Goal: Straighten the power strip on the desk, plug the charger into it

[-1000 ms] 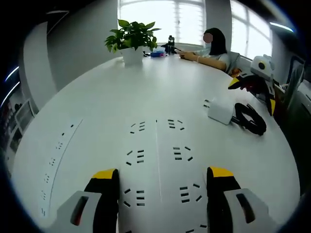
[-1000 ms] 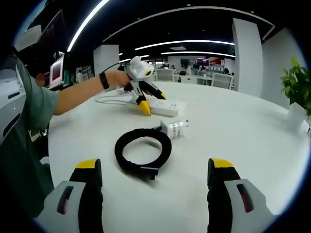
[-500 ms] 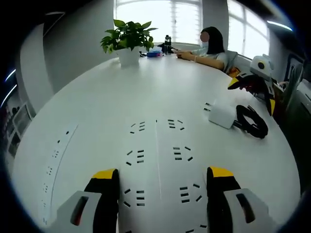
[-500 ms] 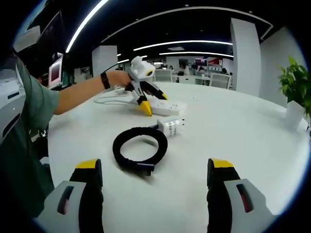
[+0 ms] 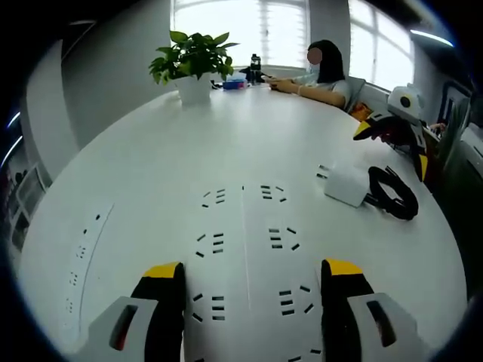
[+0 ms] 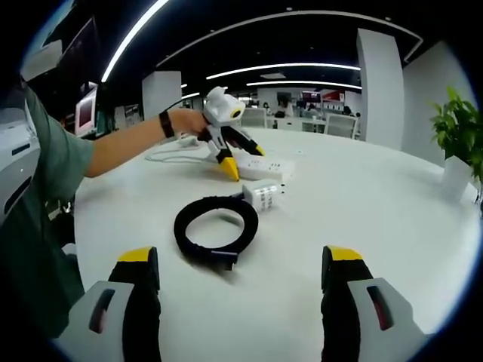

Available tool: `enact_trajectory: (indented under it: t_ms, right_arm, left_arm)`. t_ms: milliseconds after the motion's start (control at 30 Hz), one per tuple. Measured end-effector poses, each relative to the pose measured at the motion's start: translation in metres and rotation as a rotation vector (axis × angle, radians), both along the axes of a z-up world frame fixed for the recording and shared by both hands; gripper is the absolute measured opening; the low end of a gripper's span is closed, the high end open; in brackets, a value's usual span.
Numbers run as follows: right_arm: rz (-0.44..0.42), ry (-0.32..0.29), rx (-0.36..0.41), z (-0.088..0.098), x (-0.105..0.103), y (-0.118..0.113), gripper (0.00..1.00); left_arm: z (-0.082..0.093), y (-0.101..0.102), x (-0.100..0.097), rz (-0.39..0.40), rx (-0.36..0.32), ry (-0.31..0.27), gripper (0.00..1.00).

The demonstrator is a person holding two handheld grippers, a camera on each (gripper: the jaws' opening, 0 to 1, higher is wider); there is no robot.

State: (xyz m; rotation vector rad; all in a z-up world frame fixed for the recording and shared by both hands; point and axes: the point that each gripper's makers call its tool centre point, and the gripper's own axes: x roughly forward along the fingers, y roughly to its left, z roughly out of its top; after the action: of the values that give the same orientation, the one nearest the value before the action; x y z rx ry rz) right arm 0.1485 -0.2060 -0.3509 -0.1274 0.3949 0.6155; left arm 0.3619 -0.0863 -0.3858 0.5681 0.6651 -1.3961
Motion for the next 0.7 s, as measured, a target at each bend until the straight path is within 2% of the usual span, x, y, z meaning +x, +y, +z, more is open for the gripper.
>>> enact_trajectory:
  t_ms: [700]
  right_arm:
    - [0.0, -0.007, -0.009, 0.003, 0.0, -0.003, 0.88]
  left_arm:
    - [0.001, -0.016, 0.002, -0.032, -0.006, -0.004, 0.74]
